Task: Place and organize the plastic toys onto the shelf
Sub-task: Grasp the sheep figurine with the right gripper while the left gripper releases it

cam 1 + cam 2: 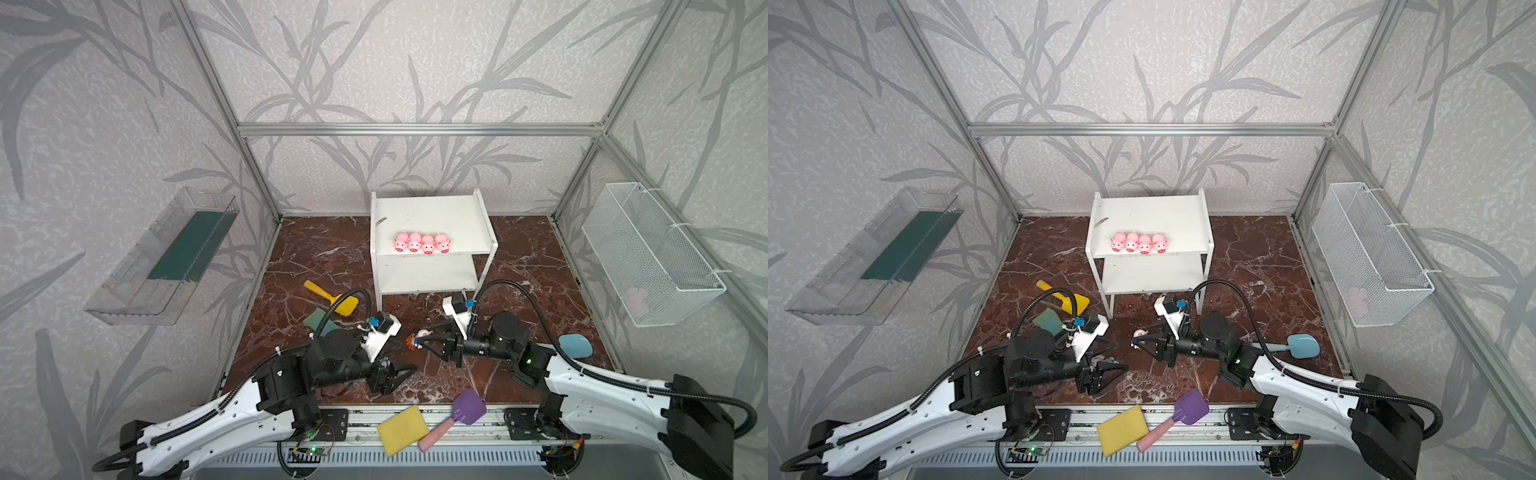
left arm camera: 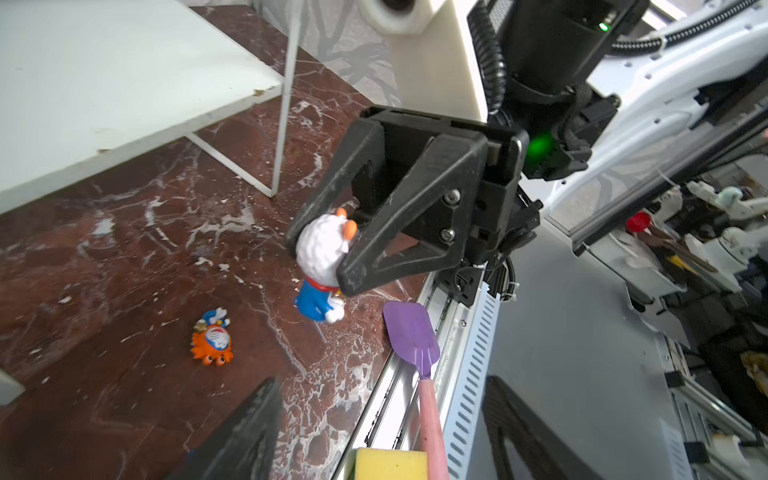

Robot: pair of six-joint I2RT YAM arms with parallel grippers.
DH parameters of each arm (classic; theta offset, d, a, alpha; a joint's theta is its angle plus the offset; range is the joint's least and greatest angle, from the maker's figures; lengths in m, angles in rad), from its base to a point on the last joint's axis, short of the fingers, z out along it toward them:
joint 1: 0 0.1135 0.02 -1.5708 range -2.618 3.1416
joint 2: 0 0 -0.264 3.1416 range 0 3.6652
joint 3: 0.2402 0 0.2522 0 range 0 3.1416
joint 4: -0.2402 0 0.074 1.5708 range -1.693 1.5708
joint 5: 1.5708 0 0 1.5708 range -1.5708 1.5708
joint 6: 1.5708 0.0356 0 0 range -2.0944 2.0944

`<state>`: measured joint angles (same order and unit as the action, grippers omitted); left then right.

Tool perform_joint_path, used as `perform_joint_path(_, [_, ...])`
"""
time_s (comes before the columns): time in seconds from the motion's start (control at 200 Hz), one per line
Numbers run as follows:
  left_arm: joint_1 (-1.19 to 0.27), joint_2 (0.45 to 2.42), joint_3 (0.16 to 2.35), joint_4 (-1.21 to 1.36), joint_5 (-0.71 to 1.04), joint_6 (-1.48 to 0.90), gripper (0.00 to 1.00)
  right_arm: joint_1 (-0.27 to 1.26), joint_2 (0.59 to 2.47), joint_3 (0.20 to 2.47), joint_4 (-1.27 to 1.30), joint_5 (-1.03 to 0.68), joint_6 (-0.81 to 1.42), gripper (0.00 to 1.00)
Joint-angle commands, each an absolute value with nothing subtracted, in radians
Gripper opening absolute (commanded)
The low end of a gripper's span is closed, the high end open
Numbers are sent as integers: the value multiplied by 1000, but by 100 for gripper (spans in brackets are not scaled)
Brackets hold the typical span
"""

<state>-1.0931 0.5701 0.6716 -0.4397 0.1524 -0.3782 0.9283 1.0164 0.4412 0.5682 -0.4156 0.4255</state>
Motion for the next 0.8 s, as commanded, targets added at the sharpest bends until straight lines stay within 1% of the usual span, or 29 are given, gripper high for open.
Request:
perform_joint_path(0.0, [-1095,541,739,-692,-52,-362,99,934,1035,512,475,-282,321,33])
perform_joint_path(0.14, [-1095,534,789,-795,-228,-356,99,962,1099,570,431,-143,219,34])
perform_joint_path(0.235, [-1095,527,792,-808,-294,-353,99,971,1156,597,464,-93,161,34])
perform_joint_path(0.45, [-1095,485,775,-798,-318,-351,99,981,1279,668,546,-40,79,34])
perform_joint_path(0.795, [-1095,510,775,-793,-301,-343,99,999,1476,759,692,46,55,34])
